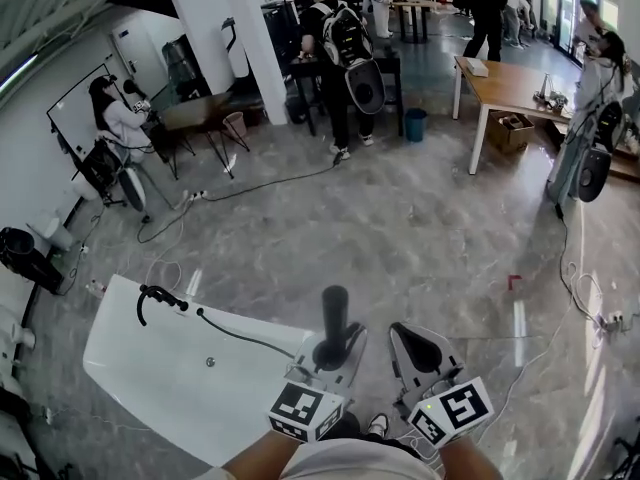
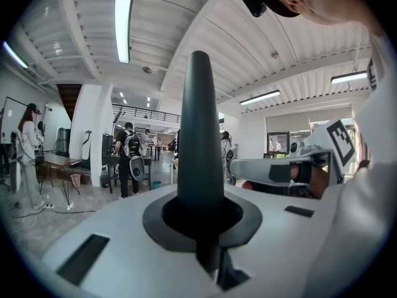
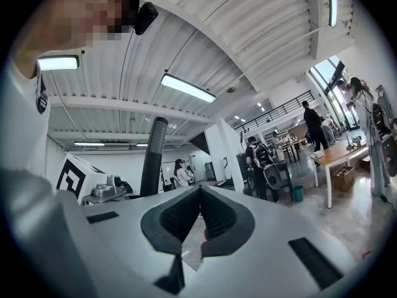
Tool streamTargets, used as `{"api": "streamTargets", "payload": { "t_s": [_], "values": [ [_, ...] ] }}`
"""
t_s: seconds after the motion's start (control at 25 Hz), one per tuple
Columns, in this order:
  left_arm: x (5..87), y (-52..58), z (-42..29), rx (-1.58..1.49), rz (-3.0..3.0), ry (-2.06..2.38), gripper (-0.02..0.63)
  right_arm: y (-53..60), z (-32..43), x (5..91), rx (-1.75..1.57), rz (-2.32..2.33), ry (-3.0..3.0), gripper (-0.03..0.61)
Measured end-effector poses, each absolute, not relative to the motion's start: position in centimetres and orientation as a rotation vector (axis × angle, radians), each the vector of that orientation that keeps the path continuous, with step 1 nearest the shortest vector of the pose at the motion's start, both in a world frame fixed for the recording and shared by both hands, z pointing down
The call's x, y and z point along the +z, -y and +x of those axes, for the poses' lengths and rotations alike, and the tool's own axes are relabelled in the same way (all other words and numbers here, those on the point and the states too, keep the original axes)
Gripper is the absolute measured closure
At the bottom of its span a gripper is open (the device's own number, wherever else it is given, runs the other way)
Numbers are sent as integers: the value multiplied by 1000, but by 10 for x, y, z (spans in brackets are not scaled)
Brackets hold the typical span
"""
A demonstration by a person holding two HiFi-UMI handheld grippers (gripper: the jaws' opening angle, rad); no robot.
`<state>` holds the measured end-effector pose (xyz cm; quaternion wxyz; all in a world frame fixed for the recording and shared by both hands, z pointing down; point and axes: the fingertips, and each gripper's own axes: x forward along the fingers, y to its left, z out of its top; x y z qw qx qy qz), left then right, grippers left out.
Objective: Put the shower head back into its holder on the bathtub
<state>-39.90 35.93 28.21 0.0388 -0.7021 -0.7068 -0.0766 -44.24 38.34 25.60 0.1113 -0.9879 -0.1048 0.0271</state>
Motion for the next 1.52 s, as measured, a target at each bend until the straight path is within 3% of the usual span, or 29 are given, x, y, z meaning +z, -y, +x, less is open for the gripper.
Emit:
{"api": "streamTargets", "payload": {
  "t_s": [0.44,1.0,1.52],
  "values": [
    [292,-425,-332,-237,-2246,2078,581,-452,-370,267,66,-2905,170,565],
    [290,-502,-158,-216,-2394,1939,581,-527,-190,265,24,-2929,-46,565],
    [288,-530,-40,-254,-2606,1635,581,-562,-62,262,-13,-2868,-420,565]
  ]
}}
